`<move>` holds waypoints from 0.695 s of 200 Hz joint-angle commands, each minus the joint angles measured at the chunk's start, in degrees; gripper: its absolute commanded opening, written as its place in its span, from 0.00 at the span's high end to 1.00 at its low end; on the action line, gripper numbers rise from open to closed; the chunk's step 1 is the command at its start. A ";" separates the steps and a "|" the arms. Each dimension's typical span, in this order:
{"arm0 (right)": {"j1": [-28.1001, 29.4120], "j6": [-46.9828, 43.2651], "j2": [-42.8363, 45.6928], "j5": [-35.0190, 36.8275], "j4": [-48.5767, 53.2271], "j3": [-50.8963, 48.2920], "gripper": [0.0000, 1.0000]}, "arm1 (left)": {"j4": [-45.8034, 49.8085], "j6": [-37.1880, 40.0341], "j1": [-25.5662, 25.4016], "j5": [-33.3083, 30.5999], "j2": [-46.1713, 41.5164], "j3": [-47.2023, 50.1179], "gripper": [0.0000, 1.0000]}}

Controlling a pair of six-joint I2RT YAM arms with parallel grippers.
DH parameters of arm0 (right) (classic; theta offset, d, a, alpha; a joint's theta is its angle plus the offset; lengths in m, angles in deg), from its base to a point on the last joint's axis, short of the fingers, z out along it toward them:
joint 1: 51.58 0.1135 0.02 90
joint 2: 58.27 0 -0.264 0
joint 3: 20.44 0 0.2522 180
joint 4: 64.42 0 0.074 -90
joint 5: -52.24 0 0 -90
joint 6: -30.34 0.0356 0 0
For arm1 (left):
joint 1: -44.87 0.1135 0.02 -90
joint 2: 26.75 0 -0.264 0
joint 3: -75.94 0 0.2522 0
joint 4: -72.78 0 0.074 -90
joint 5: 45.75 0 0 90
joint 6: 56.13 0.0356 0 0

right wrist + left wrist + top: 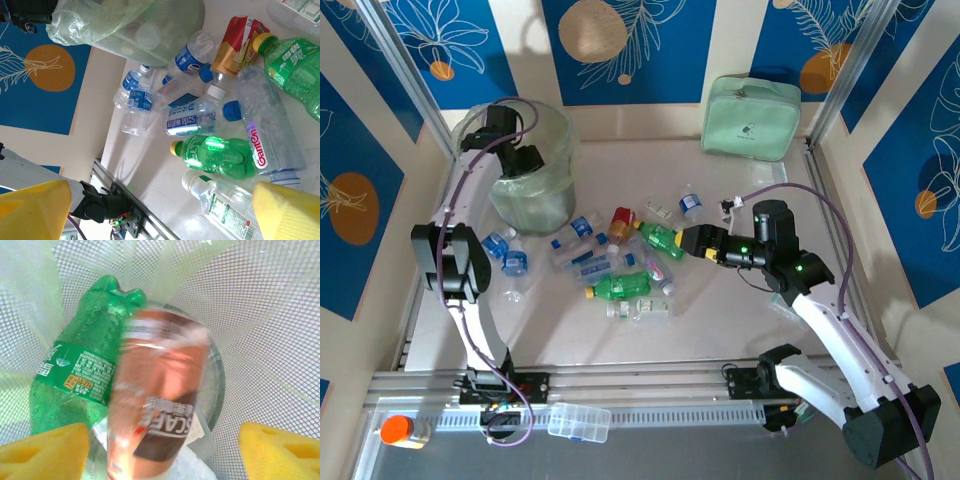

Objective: Put the plastic bottles in the bin

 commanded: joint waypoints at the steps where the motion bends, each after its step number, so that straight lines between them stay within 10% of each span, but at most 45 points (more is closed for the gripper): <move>1: -0.28 -1.84 0.48 -0.24 2.18 1.98 0.07 | 2.79 -0.30 0.92 -1.05 1.06 -3.62 0.18; 139: 3.11 -7.78 -3.30 1.37 7.34 6.44 0.14 | -6.79 1.96 -4.25 -5.29 -25.21 7.86 0.26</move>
